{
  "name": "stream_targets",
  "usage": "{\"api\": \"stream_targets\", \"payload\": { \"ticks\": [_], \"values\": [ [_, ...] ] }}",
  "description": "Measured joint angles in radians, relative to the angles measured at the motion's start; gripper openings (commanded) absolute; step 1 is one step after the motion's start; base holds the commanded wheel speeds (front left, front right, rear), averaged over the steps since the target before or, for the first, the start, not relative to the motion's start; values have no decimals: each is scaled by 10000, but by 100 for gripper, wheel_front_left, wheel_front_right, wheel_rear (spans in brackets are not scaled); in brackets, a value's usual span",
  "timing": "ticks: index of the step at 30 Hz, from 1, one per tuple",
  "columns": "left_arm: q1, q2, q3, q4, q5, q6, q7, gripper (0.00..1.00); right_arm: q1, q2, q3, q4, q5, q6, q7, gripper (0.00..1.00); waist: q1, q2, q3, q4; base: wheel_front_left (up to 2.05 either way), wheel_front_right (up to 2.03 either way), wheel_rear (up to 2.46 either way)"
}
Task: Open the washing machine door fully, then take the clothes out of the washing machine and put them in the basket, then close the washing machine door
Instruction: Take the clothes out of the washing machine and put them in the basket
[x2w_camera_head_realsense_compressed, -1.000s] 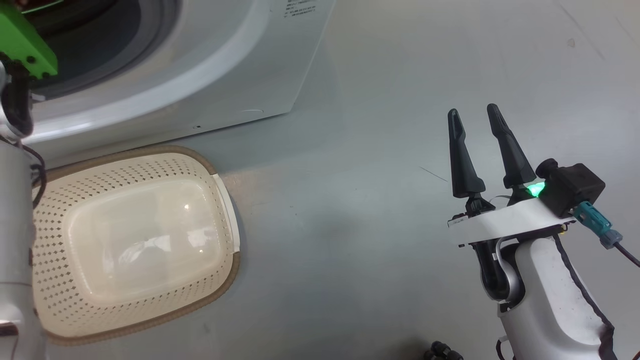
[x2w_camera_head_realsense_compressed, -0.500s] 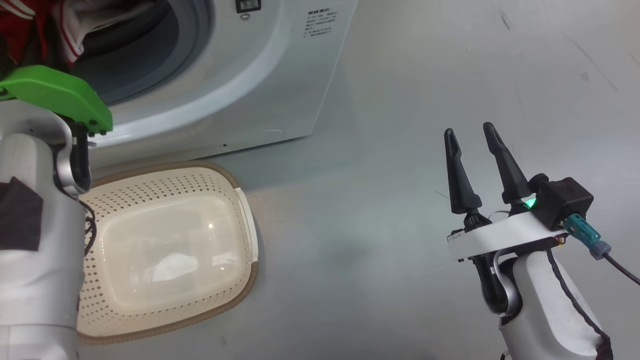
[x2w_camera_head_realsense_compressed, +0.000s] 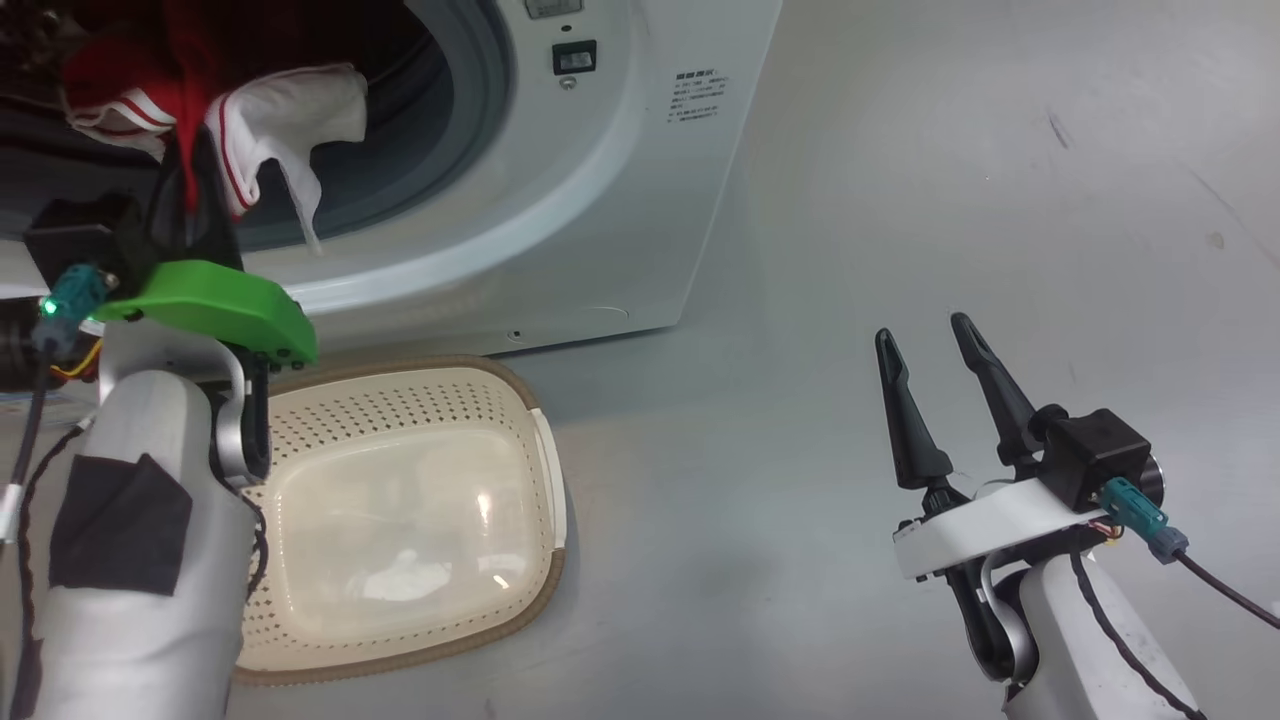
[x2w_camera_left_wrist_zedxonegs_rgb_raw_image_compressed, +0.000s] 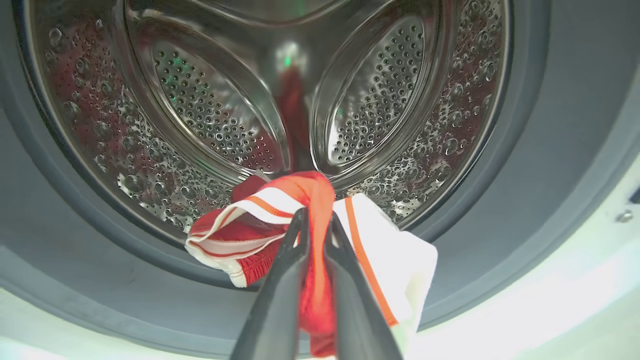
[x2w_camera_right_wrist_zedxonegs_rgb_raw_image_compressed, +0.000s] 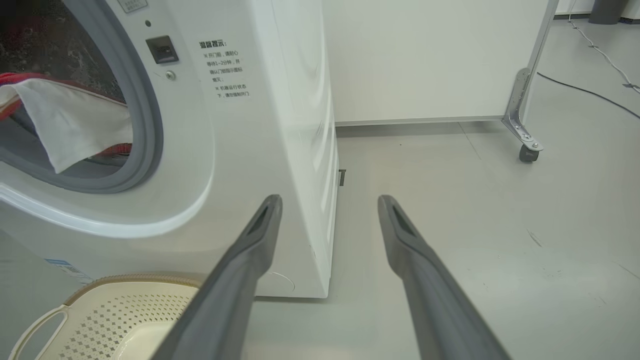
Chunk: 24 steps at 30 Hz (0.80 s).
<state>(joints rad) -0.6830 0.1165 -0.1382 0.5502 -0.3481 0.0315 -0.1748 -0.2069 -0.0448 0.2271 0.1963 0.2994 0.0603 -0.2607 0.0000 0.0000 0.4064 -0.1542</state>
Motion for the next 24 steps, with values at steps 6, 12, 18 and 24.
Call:
{"api": "stream_targets", "payload": {
  "ticks": [6,12,18,24],
  "values": [
    [600,-155,-130,-506,42,100,-345,0,325,-2,15,100,-138,65,2,100,0,0,-428,345,0,0,0],
    [1176,-167,-209,-1342,249,174,-552,0,603,-4,198,261,-205,121,2,100,0,0,-989,644,0,0,0],
    [1603,-144,-232,-2150,360,263,-585,0,856,-4,205,397,-205,174,2,100,0,0,-1505,792,0,0,0],
    [2015,-96,-150,-3074,568,408,-658,0,1184,-4,245,512,-205,176,2,100,0,0,-2010,870,0,0,0]
  ]
}}
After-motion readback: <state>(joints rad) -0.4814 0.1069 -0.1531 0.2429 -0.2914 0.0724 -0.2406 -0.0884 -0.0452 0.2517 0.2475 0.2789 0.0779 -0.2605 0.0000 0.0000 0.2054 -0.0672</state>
